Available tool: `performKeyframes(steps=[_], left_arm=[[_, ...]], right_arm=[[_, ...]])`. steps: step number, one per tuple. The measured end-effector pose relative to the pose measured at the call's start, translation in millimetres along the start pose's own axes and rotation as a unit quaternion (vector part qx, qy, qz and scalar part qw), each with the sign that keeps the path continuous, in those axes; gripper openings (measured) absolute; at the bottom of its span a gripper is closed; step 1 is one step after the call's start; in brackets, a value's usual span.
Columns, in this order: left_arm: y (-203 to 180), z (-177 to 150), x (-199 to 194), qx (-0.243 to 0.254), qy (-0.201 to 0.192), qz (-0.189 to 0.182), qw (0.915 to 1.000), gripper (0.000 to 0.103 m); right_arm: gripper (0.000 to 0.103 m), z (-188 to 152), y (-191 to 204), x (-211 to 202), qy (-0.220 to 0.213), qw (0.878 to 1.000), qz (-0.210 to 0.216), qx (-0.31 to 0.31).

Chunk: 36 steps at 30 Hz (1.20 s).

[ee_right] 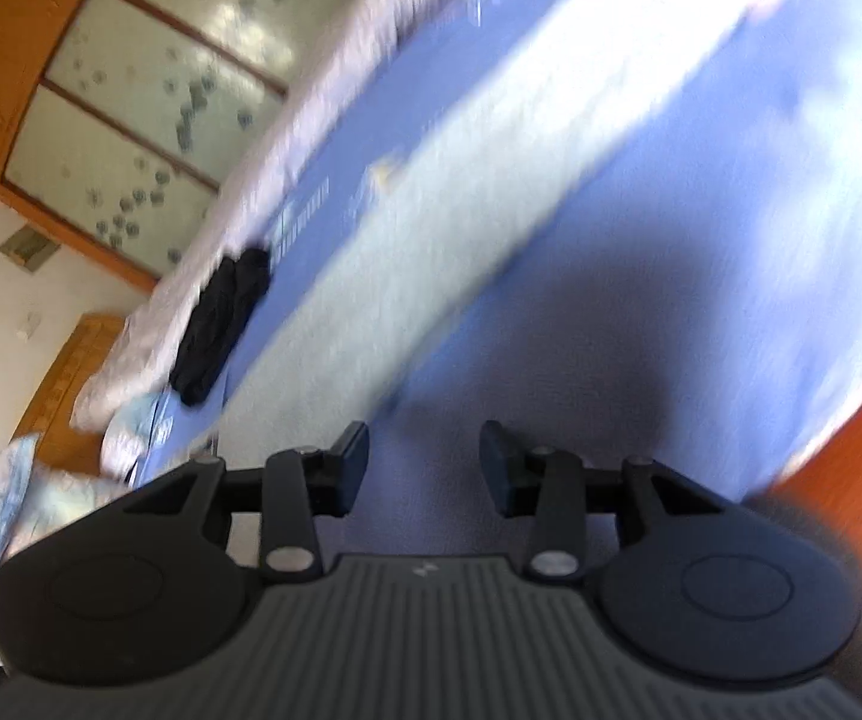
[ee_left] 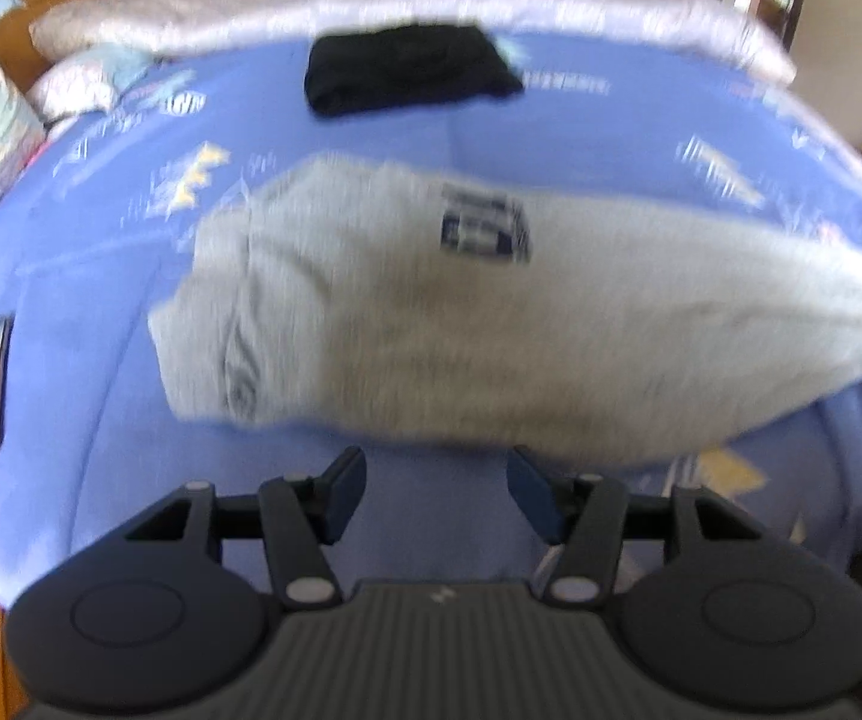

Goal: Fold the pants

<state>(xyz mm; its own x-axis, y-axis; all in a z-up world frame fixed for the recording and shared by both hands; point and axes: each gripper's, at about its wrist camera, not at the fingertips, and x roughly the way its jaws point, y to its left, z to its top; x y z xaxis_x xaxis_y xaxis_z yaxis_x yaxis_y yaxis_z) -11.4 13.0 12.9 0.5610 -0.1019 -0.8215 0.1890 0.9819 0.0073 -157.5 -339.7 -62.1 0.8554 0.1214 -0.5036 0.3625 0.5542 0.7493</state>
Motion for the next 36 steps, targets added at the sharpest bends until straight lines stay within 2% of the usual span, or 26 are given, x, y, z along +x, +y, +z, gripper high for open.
performKeyframes(steps=[4,6,10,13,15,21,25,27,28,31,36], left_arm=[[-5,15,5,0.003,-0.005,-0.009,0.9999,0.055],[-9,20,14,0.003,0.006,-0.008,0.9999,0.055],[-19,22,36,0.002,0.048,0.009,0.9988,0.055],[-21,16,47,0.000,0.078,0.015,0.9968,0.055],[-20,14,51,-0.004,0.091,0.019,0.9956,0.055],[-17,11,58,-0.015,0.115,0.030,0.9928,0.057],[-14,13,55,-0.015,0.111,0.030,0.9933,0.058],[-13,15,54,-0.014,0.105,0.030,0.9940,0.058],[-12,16,52,-0.014,0.101,0.028,0.9944,0.058],[-10,19,47,-0.020,0.091,0.017,0.9955,0.058],[-8,19,38,-0.032,0.077,-0.008,0.9965,0.058]], right_arm=[[0.045,37,-32,-27,-0.080,0.996,-0.031,0.032],[0.049,55,-57,-37,-0.113,0.990,-0.052,0.067],[0.050,85,-99,-43,-0.157,0.977,-0.091,0.111],[0.050,109,-113,-33,-0.167,0.973,-0.111,0.112],[0.049,125,-119,-18,-0.155,0.974,-0.125,0.106],[0.051,168,-132,23,-0.172,0.969,-0.125,0.123],[0.050,179,-121,35,-0.167,0.970,-0.151,0.087],[0.021,183,-118,40,-0.147,0.971,-0.167,0.083],[0.021,183,-115,38,-0.143,0.971,-0.168,0.086],[0.021,176,-79,25,-0.165,0.977,-0.125,0.050],[0.021,134,22,30,-0.154,0.983,-0.048,-0.088]])
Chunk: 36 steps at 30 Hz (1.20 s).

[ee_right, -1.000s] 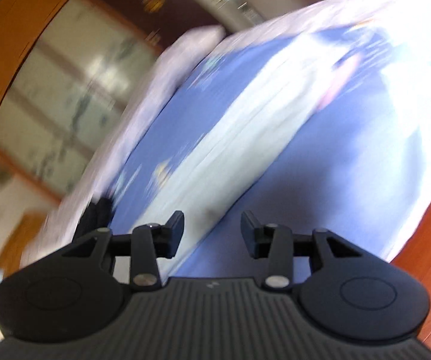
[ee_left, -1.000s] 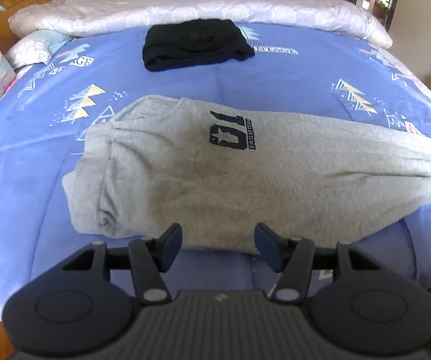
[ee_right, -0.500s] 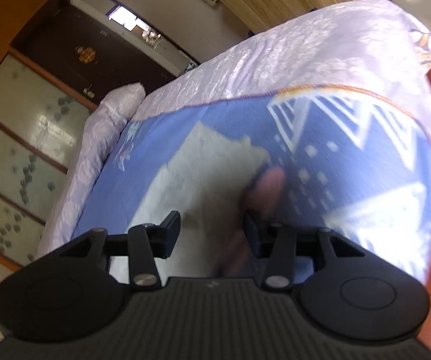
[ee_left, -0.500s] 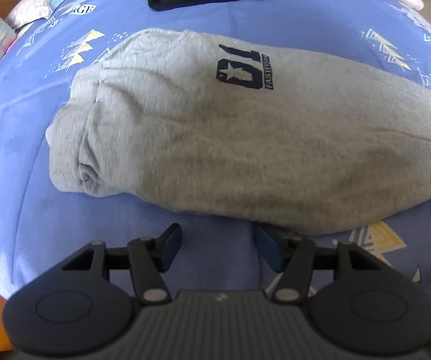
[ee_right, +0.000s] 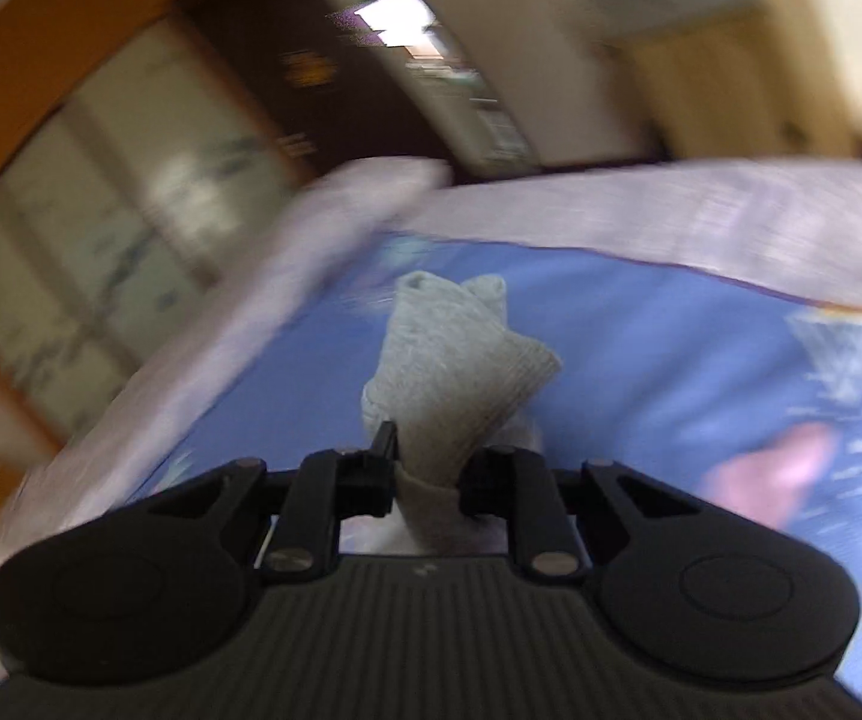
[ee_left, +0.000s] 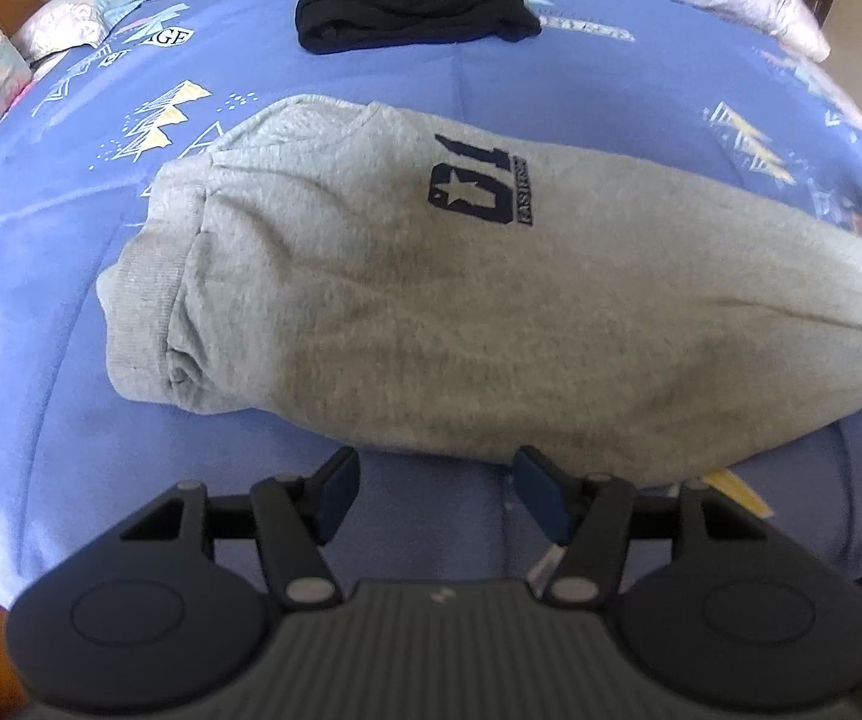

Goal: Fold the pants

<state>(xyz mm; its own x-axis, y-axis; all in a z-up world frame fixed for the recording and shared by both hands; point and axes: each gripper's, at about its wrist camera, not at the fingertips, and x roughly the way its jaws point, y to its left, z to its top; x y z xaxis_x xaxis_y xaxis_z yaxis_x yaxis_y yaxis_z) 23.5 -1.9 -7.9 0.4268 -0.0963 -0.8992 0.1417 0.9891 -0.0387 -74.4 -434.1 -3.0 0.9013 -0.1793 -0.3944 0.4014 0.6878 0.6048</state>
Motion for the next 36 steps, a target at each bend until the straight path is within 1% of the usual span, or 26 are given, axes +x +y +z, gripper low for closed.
performKeyframes(steps=[2,5,7,8,10,11,12,13,15,17,18,19,20,22,23,24,25,26,27,29,32,34,36], left_arm=[[2,-2,-5,-0.006,-0.006,-0.016,0.9998,0.059],[9,-7,-10,-0.017,-0.012,-0.038,0.9991,0.061],[16,-11,-13,-0.025,-0.013,-0.047,0.9985,0.061],[19,-13,-15,-0.029,-0.015,-0.048,0.9983,0.061],[27,-17,-18,-0.035,-0.018,-0.049,0.9980,0.062],[31,-18,-19,-0.038,-0.020,-0.049,0.9978,0.062],[35,-19,-21,-0.042,-0.021,-0.051,0.9976,0.062],[38,-20,-22,-0.043,-0.023,-0.054,0.9973,0.062],[42,-20,-24,-0.043,-0.029,-0.060,0.9968,0.063],[43,-17,-22,-0.044,-0.032,-0.067,0.9963,0.065],[41,-15,-21,-0.044,-0.032,-0.071,0.9960,0.065],[39,-12,-19,-0.044,-0.033,-0.076,0.9956,0.065],[35,-10,-18,-0.042,-0.033,-0.083,0.9952,0.065],[24,-5,-14,-0.035,-0.033,-0.091,0.9947,0.065],[16,-1,-12,-0.029,-0.033,-0.092,0.9947,0.065],[9,1,-10,-0.023,-0.033,-0.094,0.9948,0.065],[0,5,-8,-0.014,-0.032,-0.096,0.9947,0.065],[-9,9,-6,-0.004,-0.034,-0.097,0.9947,0.065],[-17,14,-5,0.006,-0.036,-0.097,0.9946,0.064],[-32,21,-5,0.018,-0.043,-0.101,0.9938,0.064],[-45,26,-5,0.025,-0.049,-0.117,0.9916,0.065],[-47,25,-2,0.030,-0.048,-0.116,0.9916,0.065],[-44,24,4,0.027,-0.040,-0.111,0.9927,0.065]], right_arm=[[0.021,-26,43,1,0.018,0.998,0.044,-0.037],[0.021,-76,98,11,0.060,0.991,0.087,-0.081],[0.021,-111,128,19,0.093,0.984,0.105,-0.108],[0.021,-128,142,25,0.116,0.980,0.109,-0.117],[0.025,-159,163,39,0.162,0.972,0.112,-0.131],[0.034,-173,170,47,0.182,0.966,0.109,-0.145],[0.048,-184,175,57,0.200,0.960,0.104,-0.165],[0.055,-193,179,61,0.218,0.952,0.100,-0.188],[0.070,-196,181,50,0.202,0.949,0.109,-0.217],[0.080,-184,179,37,0.196,0.945,0.136,-0.222],[0.081,-174,176,33,0.188,0.946,0.150,-0.219],[0.081,-165,170,21,0.175,0.947,0.165,-0.214],[0.080,-163,168,18,0.163,0.949,0.173,-0.208],[0.076,-144,154,11,0.144,0.959,0.167,-0.180],[0.063,-138,147,14,0.141,0.965,0.158,-0.158],[0.047,-135,137,9,0.143,0.969,0.151,-0.136],[0.039,-131,129,10,0.147,0.972,0.143,-0.117],[0.027,-129,123,16,0.150,0.974,0.136,-0.104],[0.022,-128,120,20,0.155,0.975,0.128,-0.097],[0.022,-131,121,32,0.160,0.975,0.123,-0.089],[0.022,-145,134,51,0.177,0.971,0.137,-0.080],[0.022,-159,141,58,0.200,0.965,0.146,-0.084],[0.024,-180,150,68,0.236,0.954,0.140,-0.116]])
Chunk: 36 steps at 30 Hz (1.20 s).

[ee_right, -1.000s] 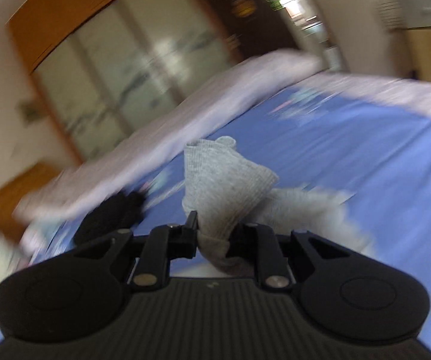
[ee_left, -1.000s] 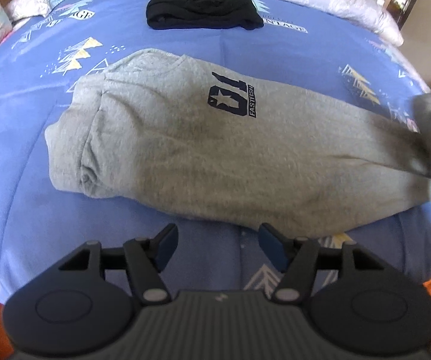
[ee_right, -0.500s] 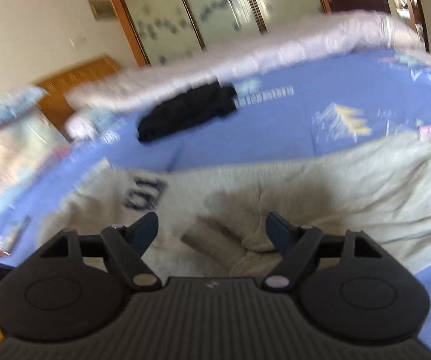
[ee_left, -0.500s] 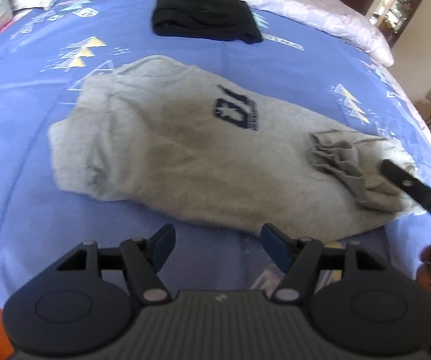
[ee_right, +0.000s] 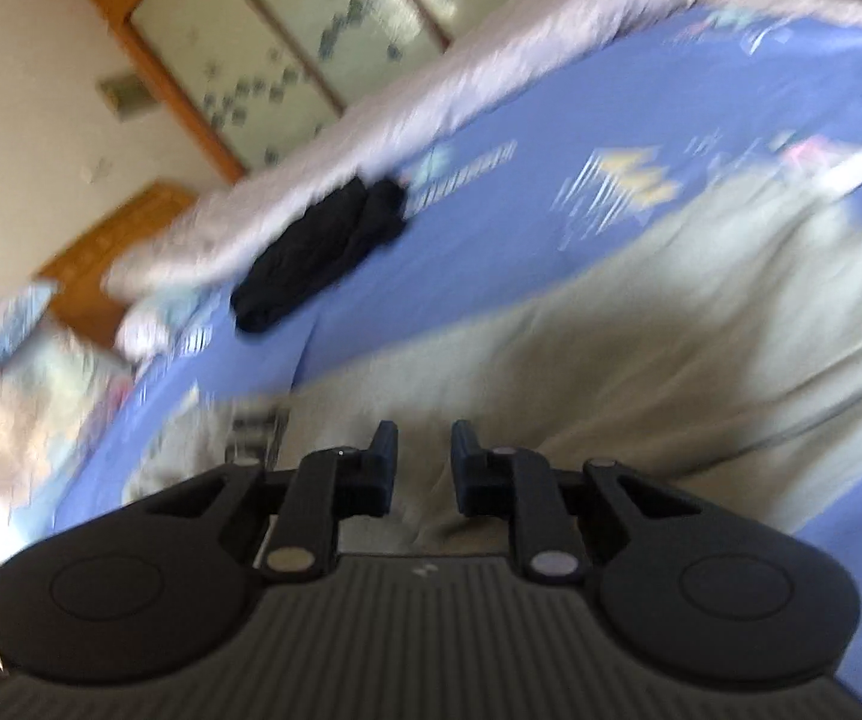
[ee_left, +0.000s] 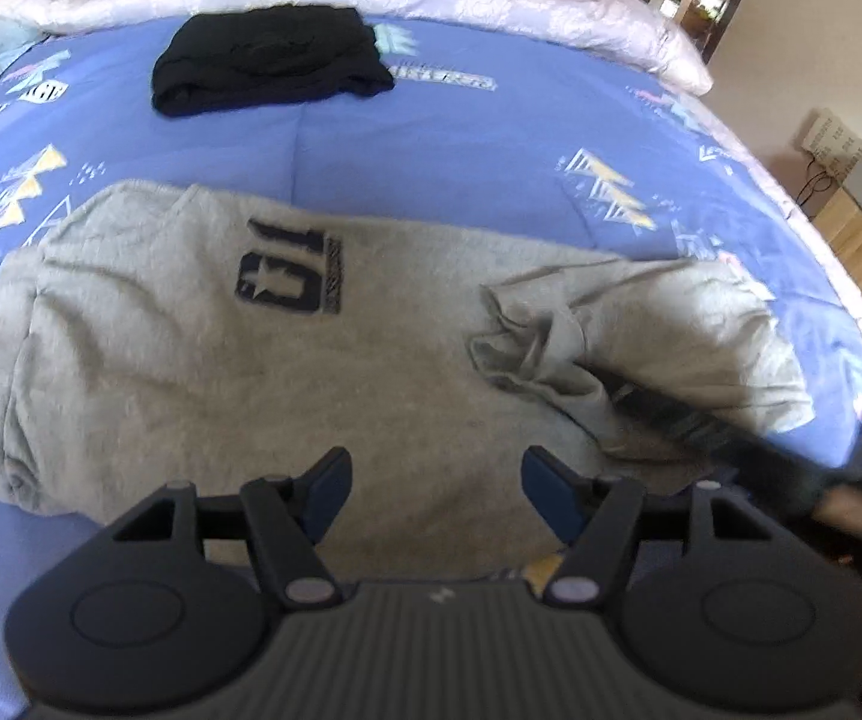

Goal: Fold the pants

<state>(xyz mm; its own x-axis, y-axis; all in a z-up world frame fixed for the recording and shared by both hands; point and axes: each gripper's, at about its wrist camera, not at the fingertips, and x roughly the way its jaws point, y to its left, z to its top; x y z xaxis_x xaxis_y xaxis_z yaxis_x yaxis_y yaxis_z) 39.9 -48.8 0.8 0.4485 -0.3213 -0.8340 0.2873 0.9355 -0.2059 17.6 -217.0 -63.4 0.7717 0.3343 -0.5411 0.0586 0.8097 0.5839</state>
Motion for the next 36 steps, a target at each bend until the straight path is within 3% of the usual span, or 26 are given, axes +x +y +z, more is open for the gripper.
performKeyframes(steps=[2,4,9,13,19,21,23,25,27,28,29,31,32,34,36], left_arm=[[13,-5,3,-0.016,0.010,0.003,0.9998,0.065],[31,-11,1,-0.038,0.014,0.003,0.9992,0.065],[80,-27,-19,-0.104,0.000,0.003,0.9946,0.065],[125,-39,-39,-0.168,-0.019,0.015,0.9855,0.071],[195,-49,-36,-0.299,-0.020,-0.011,0.9541,0.078],[214,-49,-30,-0.341,-0.030,-0.044,0.9387,0.080],[229,-44,-25,-0.378,-0.042,-0.074,0.9218,0.089],[241,-42,-18,-0.401,-0.053,-0.091,0.9099,0.092],[247,-40,-11,-0.414,-0.063,-0.095,0.9032,0.090],[248,-38,-9,-0.416,-0.071,-0.089,0.9024,0.080],[246,-34,-8,-0.409,-0.071,-0.069,0.9069,0.050],[248,-30,-4,-0.397,-0.063,-0.047,0.9143,0.034],[251,-30,-4,-0.402,-0.062,-0.054,0.9120,0.025],[252,-32,-8,-0.410,-0.062,-0.066,0.9075,0.023],[246,-31,-18,-0.395,-0.074,-0.071,0.9129,0.023]], right_arm=[[0.023,-17,17,6,-0.017,0.995,-0.027,-0.090],[0.024,-20,32,6,-0.018,0.990,-0.048,-0.133],[0.024,-19,31,8,-0.017,0.990,-0.047,-0.130],[0.024,-22,32,8,-0.018,0.987,-0.063,-0.143],[0.026,-16,47,-4,-0.016,0.987,-0.107,-0.115],[0.029,-19,62,-16,-0.050,0.982,-0.120,-0.134],[0.029,-25,81,-23,-0.064,0.977,-0.107,-0.175],[0.029,-31,93,-19,-0.045,0.975,-0.084,-0.199],[0.030,-40,92,1,0.023,0.980,-0.077,-0.184],[0.030,-48,87,12,0.046,0.981,-0.080,-0.173],[0.030,-55,87,11,0.022,0.979,-0.079,-0.189],[0.030,-56,94,11,0.025,0.973,-0.091,-0.213],[0.030,-53,94,12,0.031,0.973,-0.091,-0.211],[0.030,-45,94,8,0.040,0.975,-0.087,-0.202],[0.032,-42,100,-6,0.014,0.977,-0.069,-0.202]])
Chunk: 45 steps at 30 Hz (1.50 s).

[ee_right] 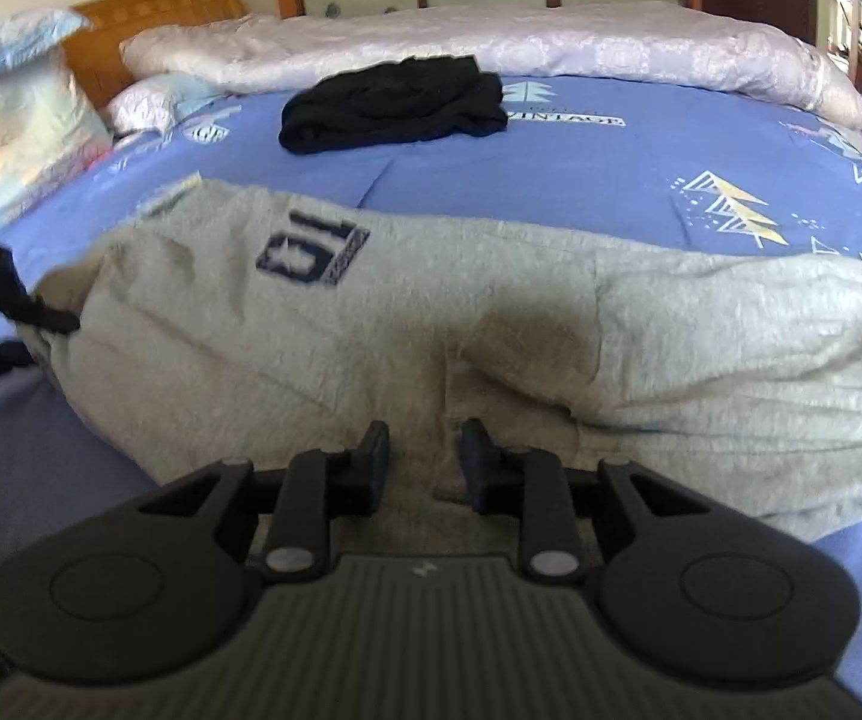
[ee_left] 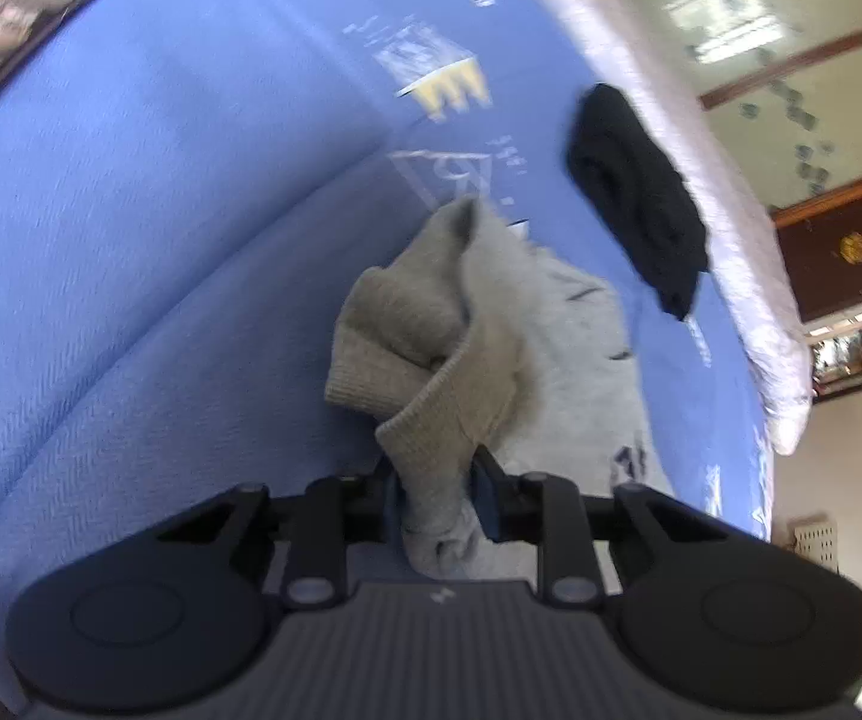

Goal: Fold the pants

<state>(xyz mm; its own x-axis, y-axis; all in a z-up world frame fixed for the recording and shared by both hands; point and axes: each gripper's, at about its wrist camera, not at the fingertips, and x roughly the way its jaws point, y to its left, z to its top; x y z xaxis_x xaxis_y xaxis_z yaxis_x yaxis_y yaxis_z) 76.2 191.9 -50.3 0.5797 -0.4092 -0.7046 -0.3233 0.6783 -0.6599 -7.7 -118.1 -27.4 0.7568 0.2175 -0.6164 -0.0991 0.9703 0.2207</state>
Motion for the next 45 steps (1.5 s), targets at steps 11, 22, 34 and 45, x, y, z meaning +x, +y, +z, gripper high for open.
performKeyframes(steps=[11,22,34,45], left_arm=[[-89,-26,-51,0.182,-0.015,-0.052,0.9819,0.018],[-124,-43,-94,0.251,-0.076,-0.089,0.9610,0.025],[-63,-27,-89,0.152,-0.047,-0.056,0.9857,0.030],[-168,-99,25,0.292,0.077,-0.047,0.9521,0.042]], right_arm=[[0.073,11,108,-11,-0.110,0.954,0.134,-0.247],[0.016,57,121,45,-0.081,0.976,0.116,-0.165],[0.015,97,-14,-6,-0.120,0.979,0.087,0.143],[0.020,-21,-151,-67,-0.081,0.933,-0.117,0.330]])
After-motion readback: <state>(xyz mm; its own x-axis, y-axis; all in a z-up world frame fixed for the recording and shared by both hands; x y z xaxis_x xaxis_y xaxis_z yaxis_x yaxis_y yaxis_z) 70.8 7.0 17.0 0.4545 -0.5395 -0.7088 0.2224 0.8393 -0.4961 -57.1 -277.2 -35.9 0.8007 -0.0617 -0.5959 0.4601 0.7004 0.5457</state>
